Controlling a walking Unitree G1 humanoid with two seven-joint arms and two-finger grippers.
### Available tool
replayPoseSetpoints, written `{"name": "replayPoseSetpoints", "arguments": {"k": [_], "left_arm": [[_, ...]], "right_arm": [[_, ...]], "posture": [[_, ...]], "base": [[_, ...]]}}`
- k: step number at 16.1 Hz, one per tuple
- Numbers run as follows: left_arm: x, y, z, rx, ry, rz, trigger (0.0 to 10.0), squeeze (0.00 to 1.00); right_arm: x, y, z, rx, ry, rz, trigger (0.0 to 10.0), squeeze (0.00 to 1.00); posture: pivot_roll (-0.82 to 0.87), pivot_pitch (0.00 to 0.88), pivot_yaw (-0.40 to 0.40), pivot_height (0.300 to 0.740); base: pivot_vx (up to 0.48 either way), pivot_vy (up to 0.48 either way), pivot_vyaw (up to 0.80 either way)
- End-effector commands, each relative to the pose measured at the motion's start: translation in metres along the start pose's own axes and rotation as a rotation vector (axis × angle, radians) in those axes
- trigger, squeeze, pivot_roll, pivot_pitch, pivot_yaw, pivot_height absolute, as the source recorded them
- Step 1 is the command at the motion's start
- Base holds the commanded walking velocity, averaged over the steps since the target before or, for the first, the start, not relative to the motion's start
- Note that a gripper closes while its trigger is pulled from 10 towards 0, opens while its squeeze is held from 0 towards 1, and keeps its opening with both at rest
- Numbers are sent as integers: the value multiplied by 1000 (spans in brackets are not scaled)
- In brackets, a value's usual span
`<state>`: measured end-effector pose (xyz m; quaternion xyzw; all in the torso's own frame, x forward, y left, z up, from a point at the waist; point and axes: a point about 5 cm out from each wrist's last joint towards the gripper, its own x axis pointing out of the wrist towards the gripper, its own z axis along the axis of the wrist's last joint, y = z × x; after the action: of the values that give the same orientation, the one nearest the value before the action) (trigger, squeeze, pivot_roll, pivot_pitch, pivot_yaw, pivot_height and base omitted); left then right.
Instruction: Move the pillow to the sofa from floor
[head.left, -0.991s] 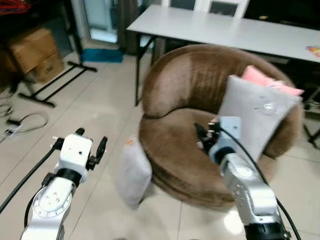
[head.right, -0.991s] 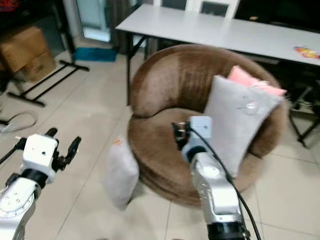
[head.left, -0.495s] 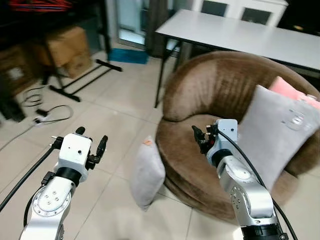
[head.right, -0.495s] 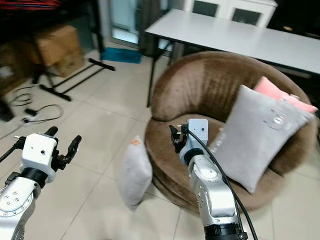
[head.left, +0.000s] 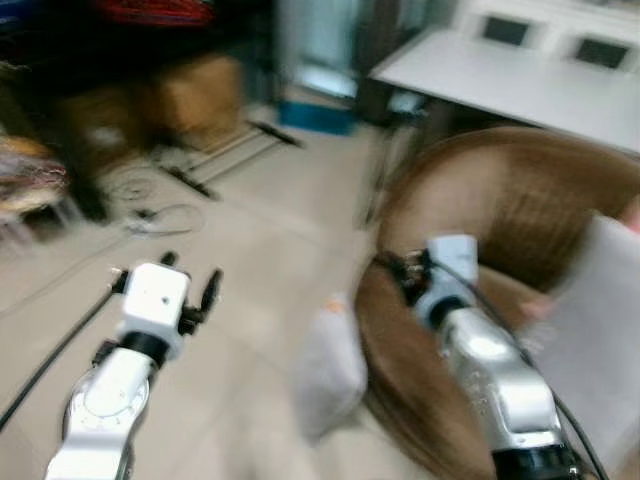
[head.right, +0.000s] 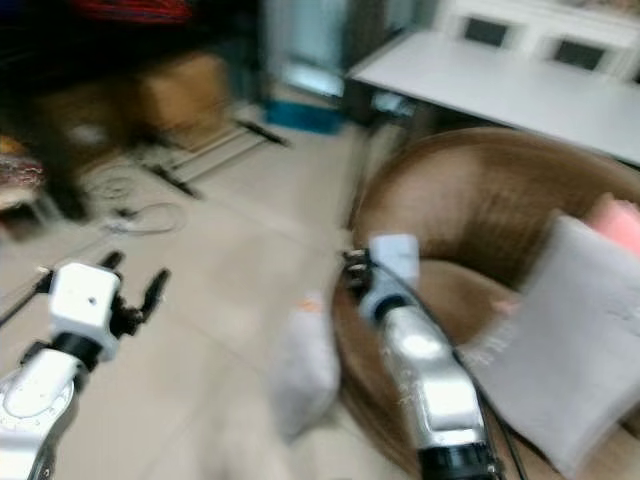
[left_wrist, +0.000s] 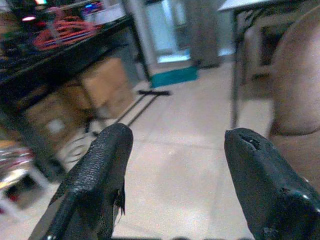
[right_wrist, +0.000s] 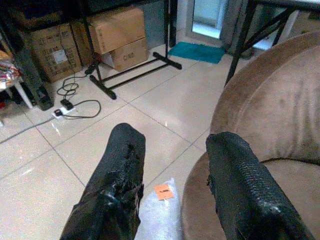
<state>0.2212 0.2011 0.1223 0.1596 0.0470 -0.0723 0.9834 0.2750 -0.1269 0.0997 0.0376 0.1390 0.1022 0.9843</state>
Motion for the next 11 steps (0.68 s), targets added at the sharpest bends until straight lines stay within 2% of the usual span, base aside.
{"name": "replayPoseSetpoints", "arguments": {"k": [1, 5, 11], "left_arm": [[1, 4, 3, 11, -11, 10, 10000, 0], [2, 4, 3, 15, -14, 16, 10000, 0], [5, 7, 0, 29, -7, 32, 10000, 0]], "right_arm": [[2, 4, 6, 18, -23, 8, 10000, 0], [1, -5, 7, -25, -38, -24, 10000, 0], [2, -18, 4, 21, -51, -108, 10000, 0]], "posture": [[-58, 0, -48, 740], [-64, 0, -47, 740], [-66, 0, -49, 685]], "base": [[326, 0, 0], [308, 0, 0], [0, 0, 0]]}}
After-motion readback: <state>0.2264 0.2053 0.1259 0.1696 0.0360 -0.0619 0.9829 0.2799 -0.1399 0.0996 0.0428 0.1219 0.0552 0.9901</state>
